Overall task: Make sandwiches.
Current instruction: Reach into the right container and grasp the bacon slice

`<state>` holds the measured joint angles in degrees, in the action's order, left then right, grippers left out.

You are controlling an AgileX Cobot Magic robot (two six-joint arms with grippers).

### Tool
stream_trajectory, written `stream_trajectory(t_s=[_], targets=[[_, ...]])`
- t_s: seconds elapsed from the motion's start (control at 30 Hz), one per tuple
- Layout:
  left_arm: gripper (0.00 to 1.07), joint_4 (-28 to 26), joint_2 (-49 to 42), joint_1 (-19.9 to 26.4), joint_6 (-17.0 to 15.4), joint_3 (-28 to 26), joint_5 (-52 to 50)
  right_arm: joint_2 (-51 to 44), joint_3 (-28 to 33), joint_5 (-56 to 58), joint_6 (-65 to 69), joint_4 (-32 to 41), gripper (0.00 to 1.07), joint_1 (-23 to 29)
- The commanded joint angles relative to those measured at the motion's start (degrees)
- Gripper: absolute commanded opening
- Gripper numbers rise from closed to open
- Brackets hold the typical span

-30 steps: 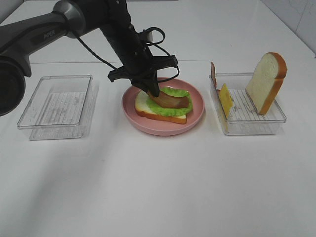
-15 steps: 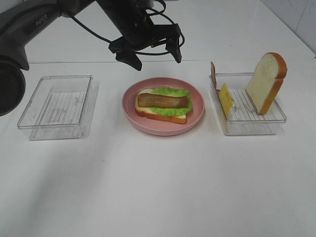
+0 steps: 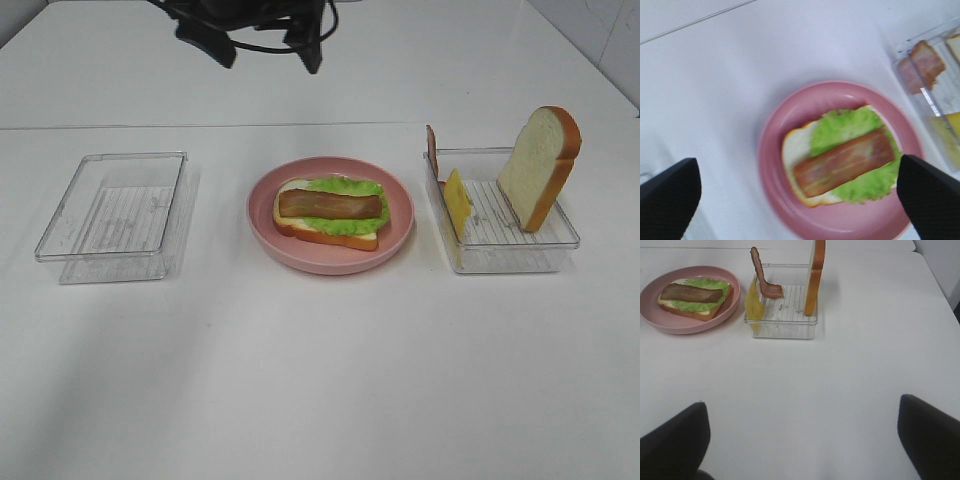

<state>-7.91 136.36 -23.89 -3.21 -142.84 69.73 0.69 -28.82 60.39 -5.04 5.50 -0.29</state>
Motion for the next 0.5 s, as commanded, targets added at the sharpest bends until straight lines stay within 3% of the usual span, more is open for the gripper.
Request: stream_trajectory(t_s=[0.03, 0.1, 0.13, 0.2, 0.23, 0.3, 0.43, 0.5], targets=[[1.02, 3.4, -4.1, 2.5, 0.5, 5.5, 3.4, 0.1, 0.1, -0.1, 0.2, 0.0, 0.97, 0.0], [1.02, 4.1, -9.1, 6.8, 1.4, 12.1, 3.4, 0.1, 0.1, -0.1, 0.2, 0.0, 0.97, 0.0], [1.02, 4.1, -9.1, 6.8, 1.4, 12.1, 3.4, 0.1, 0.1, -0.1, 0.2, 0.0, 0.97, 0.0], [1.02, 4.5, -14.8, 11.2, 1.8, 18.8, 3.4, 0.1, 0.1, -0.1, 0.2, 0.0, 0.97, 0.0], [1.02, 4.5, -14.8, 11.2, 1.8, 18.8, 3.4, 0.1, 0.1, -0.1, 0.2, 0.0, 0.97, 0.0], [1.02, 4.5, -21.1, 16.2, 1.8, 26.8, 3.4, 0.1, 0.1, -0.1, 0.2, 0.0, 0.97, 0.0], [1.02, 5.2, -25.6, 18.7, 2.3, 32.1, 3.1, 0.1, 0.1, -0.1, 0.2, 0.0, 0.97, 0.0], [1.02, 5.3, -31.6, 20.2, 1.2, 39.6, -1.6, 0.1, 0.1, -0.1, 0.2, 0.0, 0.97, 0.0]])
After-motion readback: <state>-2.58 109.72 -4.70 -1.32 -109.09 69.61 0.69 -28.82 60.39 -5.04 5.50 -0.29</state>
